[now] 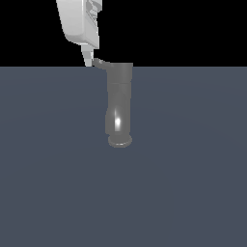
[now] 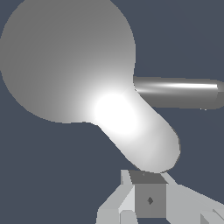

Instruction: Turn on the faucet by rotating a designated handle.

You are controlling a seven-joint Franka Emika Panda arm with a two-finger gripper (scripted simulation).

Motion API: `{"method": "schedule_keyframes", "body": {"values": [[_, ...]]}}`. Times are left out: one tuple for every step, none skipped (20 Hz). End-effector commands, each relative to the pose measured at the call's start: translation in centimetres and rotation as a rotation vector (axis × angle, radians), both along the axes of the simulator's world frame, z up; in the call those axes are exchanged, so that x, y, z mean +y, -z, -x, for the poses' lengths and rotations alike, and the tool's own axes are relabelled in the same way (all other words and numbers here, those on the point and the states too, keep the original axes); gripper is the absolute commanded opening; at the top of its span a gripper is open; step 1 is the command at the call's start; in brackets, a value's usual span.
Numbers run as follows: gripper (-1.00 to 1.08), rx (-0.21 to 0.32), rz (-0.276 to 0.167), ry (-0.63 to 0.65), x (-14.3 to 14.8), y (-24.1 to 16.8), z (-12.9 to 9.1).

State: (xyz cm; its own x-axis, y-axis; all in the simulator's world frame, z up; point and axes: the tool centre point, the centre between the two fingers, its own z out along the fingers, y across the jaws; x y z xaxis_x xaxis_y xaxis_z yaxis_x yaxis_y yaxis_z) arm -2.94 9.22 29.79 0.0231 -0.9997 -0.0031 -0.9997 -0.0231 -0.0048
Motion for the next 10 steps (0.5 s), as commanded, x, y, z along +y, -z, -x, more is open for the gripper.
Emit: {"method": "schedule_keyframes", "body": {"values": [[-1.0,0.003,0.003,0.025,-1.8,0.0,0.6],[-1.0,0.003,0.003,0.025,-2.0,0.0,0.9],[-1.0,0.004,0.003,0.025,-2.1,0.0,1.2],[-1.0,0.004,0.003,0.025,-2.2,0.0,1.5],[-1.0,0.004,0.003,0.026,-2.4,0.0,1.7],[-1.0,0.004,0.003,0.026,-2.5,0.0,2.0],[-1.0,0.004,0.003,0.026,-2.5,0.0,2.0],[-1.0,0.003,0.002,-0.004,-0.7,0.0,1.9],[-1.0,0.003,0.002,-0.002,-1.4,0.0,2.1],[-1.0,0.003,0.002,0.0,-2.0,0.0,2.2]]}}
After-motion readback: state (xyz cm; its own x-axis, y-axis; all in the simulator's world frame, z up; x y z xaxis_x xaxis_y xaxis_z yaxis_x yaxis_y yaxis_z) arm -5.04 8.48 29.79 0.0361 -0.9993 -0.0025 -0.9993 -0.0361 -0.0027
